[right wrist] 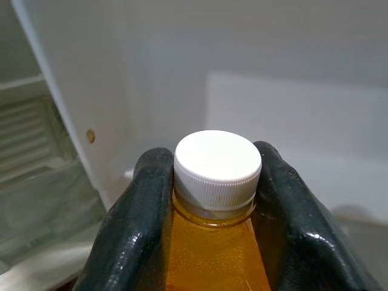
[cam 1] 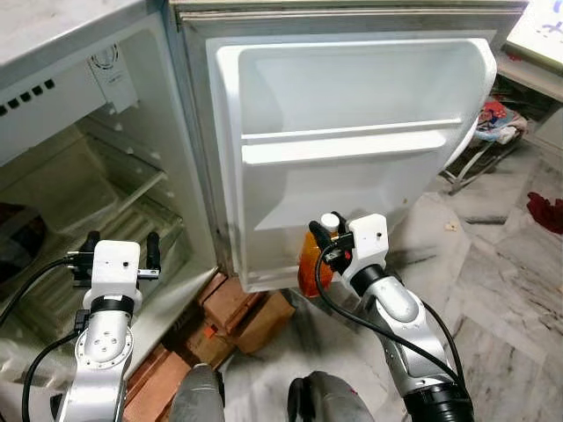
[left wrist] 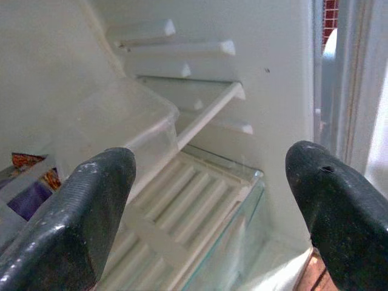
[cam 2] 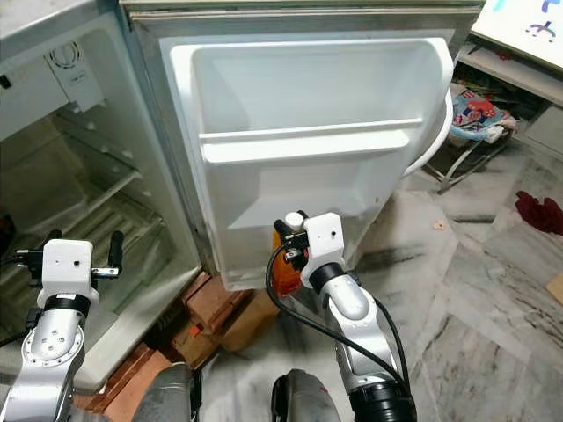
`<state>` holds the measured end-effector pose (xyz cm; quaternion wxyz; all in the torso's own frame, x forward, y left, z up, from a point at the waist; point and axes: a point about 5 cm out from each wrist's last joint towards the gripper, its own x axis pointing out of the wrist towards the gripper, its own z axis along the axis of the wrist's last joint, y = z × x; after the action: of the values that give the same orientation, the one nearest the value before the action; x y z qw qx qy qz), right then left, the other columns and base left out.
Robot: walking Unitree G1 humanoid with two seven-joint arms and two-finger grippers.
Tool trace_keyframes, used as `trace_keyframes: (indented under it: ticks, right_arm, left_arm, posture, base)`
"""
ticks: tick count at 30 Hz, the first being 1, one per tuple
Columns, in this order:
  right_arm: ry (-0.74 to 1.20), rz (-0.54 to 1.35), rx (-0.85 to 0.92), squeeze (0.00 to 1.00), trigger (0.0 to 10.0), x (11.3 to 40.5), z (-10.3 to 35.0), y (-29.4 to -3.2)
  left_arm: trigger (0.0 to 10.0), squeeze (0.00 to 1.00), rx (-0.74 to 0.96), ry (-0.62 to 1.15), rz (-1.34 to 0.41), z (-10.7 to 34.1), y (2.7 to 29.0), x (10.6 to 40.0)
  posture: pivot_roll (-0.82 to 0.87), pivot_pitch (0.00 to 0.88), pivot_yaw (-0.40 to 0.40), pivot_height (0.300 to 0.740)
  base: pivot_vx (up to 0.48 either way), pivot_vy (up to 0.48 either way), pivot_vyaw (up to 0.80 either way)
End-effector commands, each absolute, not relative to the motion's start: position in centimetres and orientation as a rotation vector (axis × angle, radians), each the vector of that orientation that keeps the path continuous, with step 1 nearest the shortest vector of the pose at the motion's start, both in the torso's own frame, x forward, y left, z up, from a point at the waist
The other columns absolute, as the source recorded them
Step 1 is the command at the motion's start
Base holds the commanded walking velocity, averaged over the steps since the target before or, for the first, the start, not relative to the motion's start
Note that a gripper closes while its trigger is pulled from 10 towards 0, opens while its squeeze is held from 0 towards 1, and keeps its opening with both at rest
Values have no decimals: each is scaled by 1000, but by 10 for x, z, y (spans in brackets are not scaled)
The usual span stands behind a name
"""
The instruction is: Restocking fridge
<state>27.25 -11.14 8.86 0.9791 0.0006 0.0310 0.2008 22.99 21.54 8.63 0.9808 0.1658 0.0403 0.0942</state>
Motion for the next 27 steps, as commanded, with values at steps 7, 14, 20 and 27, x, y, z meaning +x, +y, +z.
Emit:
trace_keyframes:
  ticks: [7, 14, 20, 27]
  right_arm:
    - [41, 417, 5, 0, 10000, 272, 94, -111]
    - [29, 415, 1, 0, 10000, 273, 95, -110]
    - [30, 416, 0, 0, 10000, 273, 95, -110]
    - [29, 416, 0, 0, 10000, 273, 95, -110]
  left_arm:
    - [10000, 0, 329, 76, 181, 88, 213, 233]
    - [10000, 0, 340, 66, 172, 89, 211, 235]
    - [10000, 0, 340, 65, 170, 89, 211, 236]
    - [10000, 0, 340, 65, 170, 89, 211, 236]
  posture:
    - [76, 147, -67, 651]
    - [78, 149, -67, 621]
    - [78, 149, -67, 621]
    - [78, 149, -67, 621]
  base:
    - [0, 0, 0]
    - [0, 0, 0]
    - [0, 0, 0]
    - [0, 0, 0]
